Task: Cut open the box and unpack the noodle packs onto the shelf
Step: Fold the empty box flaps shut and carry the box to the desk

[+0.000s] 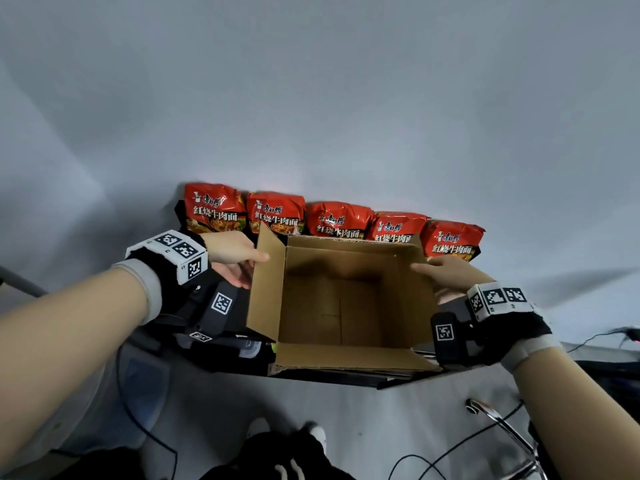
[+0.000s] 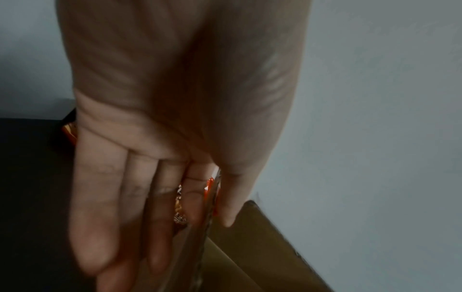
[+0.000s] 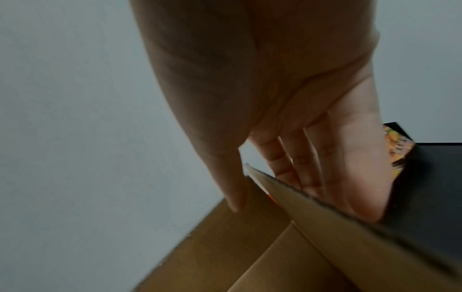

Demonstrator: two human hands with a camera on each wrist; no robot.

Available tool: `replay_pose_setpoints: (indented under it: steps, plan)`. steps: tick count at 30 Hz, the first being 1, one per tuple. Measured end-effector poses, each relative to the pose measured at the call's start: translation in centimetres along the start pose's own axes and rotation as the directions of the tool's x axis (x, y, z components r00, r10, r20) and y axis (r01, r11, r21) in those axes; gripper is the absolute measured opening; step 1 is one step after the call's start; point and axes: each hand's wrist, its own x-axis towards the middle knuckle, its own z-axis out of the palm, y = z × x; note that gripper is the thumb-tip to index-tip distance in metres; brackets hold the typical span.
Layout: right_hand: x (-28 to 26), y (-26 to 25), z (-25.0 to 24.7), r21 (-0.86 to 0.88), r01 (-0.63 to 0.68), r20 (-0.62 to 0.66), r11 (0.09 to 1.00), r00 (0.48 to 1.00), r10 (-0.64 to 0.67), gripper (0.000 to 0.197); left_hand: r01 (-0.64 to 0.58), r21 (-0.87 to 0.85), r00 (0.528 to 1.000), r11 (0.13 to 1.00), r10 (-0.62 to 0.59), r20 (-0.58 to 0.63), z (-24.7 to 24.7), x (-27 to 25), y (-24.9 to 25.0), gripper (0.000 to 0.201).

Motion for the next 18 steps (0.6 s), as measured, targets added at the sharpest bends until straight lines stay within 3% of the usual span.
replay_pose_setpoints:
  steps: [5, 6, 8, 11, 15, 18]
  plan:
    - [-0.6, -2.2, 0.2, -0.073, 0.060, 0.104, 0.995, 0.993, -0.053, 0.021, -0.021, 0.108, 0.999, 0.994, 0.026, -0.044, 2.4, 0.6, 1.5, 0.035]
    - [-0.3, -2.4, 0.4, -0.095, 0.061, 0.122, 0.994, 0.991, -0.049, 0.024, -0.019, 0.128, 0.998, 0.992, 0.026, -0.054, 2.7, 0.9, 1.8, 0.037]
    - [0.2, -2.9, 0.6, -0.164, 0.050, 0.103, 0.985, 0.994, -0.033, 0.051, 0.003, 0.153, 0.997, 0.988, 0.009, -0.078, 3.1, 1.3, 2.0, 0.045]
    - [1.4, -3.3, 0.3, -0.192, -0.012, 0.046, 0.981, 0.999, 0.021, 0.083, 0.070, 0.082, 0.992, 0.994, -0.061, -0.111, 3.5, 1.6, 2.5, 0.071]
    - [2.5, -3.5, -0.2, -0.176, -0.005, 0.111, 0.984, 0.994, 0.025, 0.089, 0.053, 0.055, 0.974, 0.997, -0.039, -0.225, 3.5, 2.1, 3.3, 0.077]
    - [2.8, -3.3, -0.5, -0.154, 0.006, 0.161, 0.988, 0.987, 0.020, 0.084, -0.081, 0.129, 0.927, 0.988, 0.122, -0.354, 2.9, 2.9, 3.0, 0.077]
